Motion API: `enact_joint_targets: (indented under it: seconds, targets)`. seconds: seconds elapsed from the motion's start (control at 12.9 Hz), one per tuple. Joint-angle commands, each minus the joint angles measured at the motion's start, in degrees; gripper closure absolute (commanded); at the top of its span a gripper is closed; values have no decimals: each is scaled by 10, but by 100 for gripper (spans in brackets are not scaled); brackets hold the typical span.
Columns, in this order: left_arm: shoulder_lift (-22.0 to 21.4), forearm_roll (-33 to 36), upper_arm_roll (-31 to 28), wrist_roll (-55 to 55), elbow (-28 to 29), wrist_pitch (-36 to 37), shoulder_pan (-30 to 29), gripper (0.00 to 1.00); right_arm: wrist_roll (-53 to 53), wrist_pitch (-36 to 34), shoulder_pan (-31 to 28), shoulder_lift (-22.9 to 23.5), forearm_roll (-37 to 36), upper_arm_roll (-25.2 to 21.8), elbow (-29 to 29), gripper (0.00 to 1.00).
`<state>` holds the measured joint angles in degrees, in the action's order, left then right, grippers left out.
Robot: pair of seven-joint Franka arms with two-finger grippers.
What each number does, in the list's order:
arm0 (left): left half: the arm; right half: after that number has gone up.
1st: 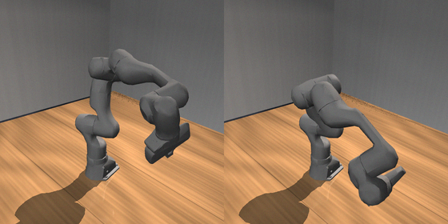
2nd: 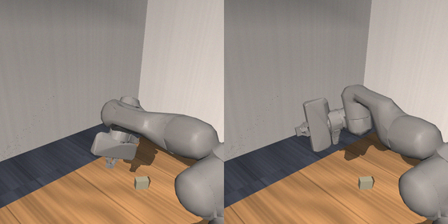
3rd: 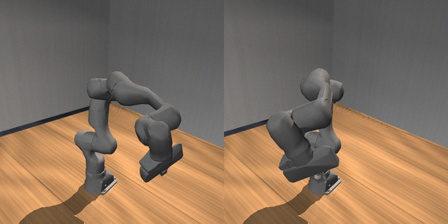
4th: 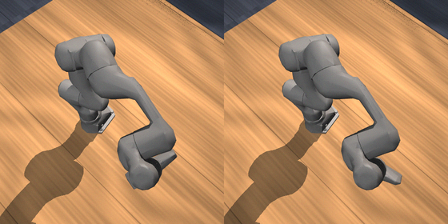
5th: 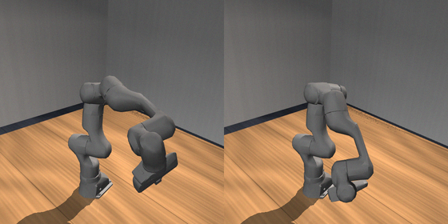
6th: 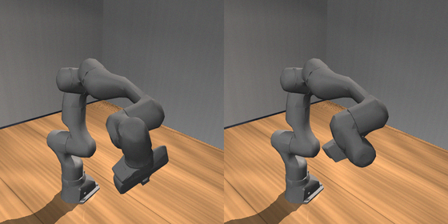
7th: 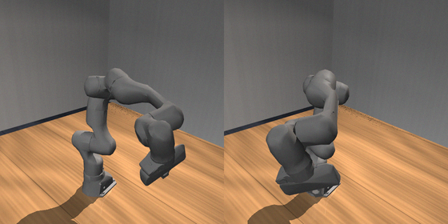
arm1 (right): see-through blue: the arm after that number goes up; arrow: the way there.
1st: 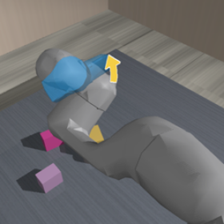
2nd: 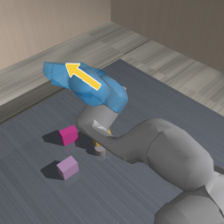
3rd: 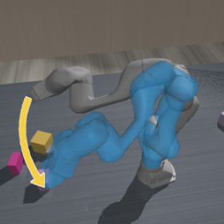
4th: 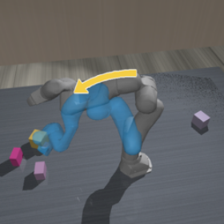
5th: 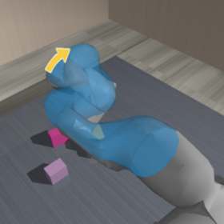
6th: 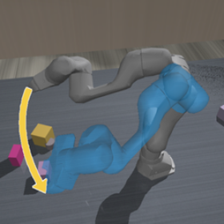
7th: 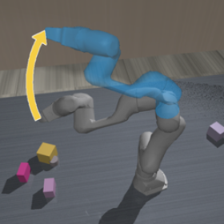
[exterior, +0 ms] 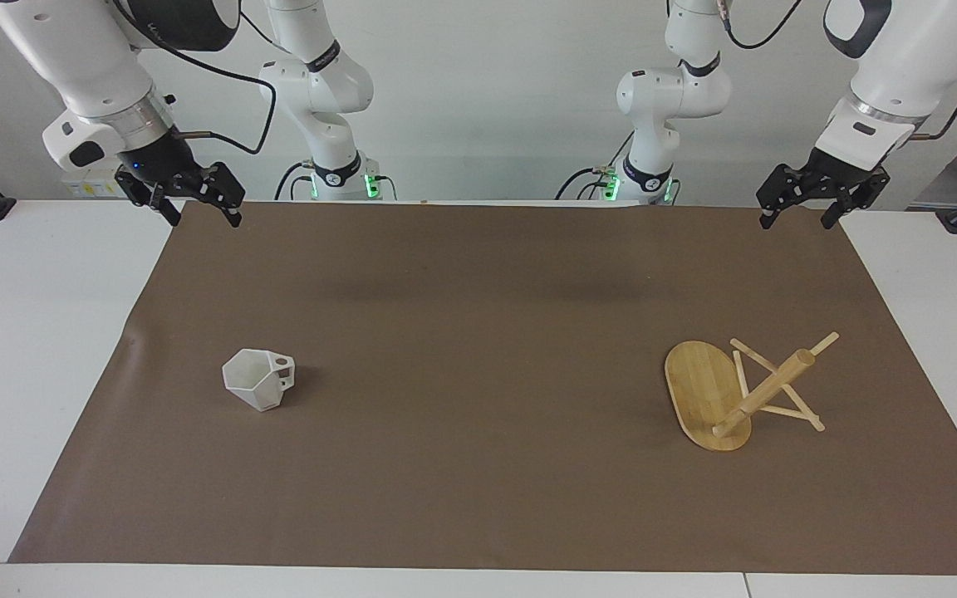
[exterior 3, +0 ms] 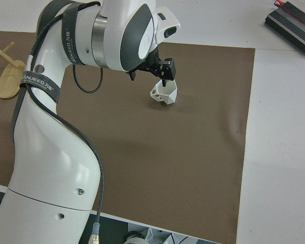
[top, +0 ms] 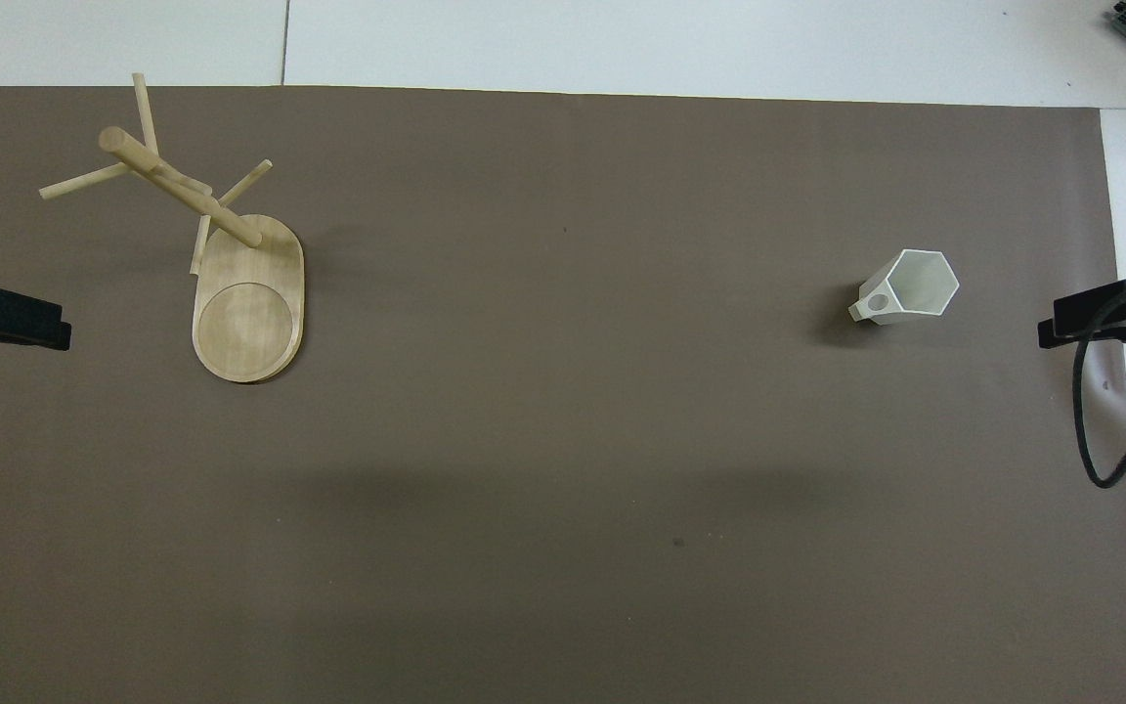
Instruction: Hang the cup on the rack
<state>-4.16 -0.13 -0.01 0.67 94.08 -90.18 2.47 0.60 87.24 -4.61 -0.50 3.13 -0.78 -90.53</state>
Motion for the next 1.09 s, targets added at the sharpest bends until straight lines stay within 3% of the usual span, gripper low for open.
enact_joint_targets:
  seconds: [0.0,1.01]
  targets:
    - [-8,8,4,3,4,7,-6,0,-13,9,2,-12,-9,-2,-14,0]
    - [-8,8,4,3,4,6,-6,0,9,25,5,-13,-42,-2,-14,0]
